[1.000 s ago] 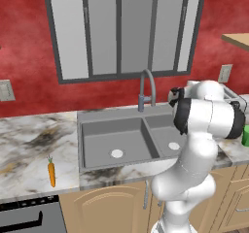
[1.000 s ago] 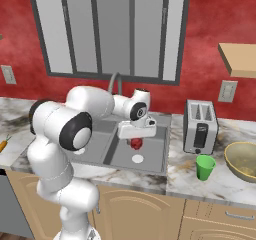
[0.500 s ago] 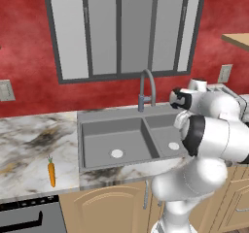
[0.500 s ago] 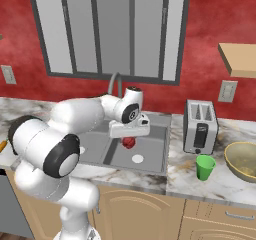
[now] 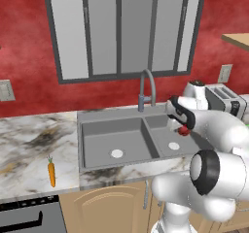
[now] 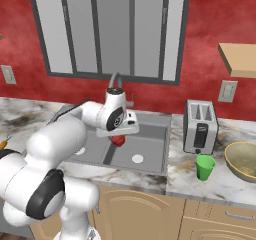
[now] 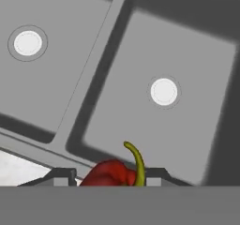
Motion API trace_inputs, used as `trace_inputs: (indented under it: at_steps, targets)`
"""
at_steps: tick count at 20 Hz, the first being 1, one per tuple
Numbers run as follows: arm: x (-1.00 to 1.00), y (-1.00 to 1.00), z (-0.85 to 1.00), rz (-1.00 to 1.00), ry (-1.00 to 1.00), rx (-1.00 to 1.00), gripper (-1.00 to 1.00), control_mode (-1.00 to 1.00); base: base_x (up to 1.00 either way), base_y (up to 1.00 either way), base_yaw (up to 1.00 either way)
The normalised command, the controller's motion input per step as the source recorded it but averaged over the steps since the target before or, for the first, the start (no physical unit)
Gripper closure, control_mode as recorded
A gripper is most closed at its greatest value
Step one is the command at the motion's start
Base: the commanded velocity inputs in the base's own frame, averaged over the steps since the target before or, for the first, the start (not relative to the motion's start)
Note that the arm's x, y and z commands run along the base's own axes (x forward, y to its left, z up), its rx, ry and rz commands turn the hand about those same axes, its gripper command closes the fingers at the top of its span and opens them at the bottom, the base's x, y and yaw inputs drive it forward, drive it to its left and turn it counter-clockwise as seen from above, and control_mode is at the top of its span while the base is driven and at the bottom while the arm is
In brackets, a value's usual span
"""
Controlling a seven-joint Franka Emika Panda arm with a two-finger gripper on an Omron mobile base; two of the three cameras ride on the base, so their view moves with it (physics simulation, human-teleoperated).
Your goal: Remove the bell pepper and carrot from the sink. Then move the bowl and cup from the counter to the sink for washing.
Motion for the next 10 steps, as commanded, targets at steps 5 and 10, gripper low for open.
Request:
trace_inputs:
  at_steps: [5,10]
  targets:
    - [-0.12,0.49,0.11,-0.14,-0.03,-0.06,1.0,-1.0,0.0,0.0,0.0]
    - [-0.07,0.43,0.18,-0.12,0.02,0.0,1.0,-1.0,0.0,0.0,0.0]
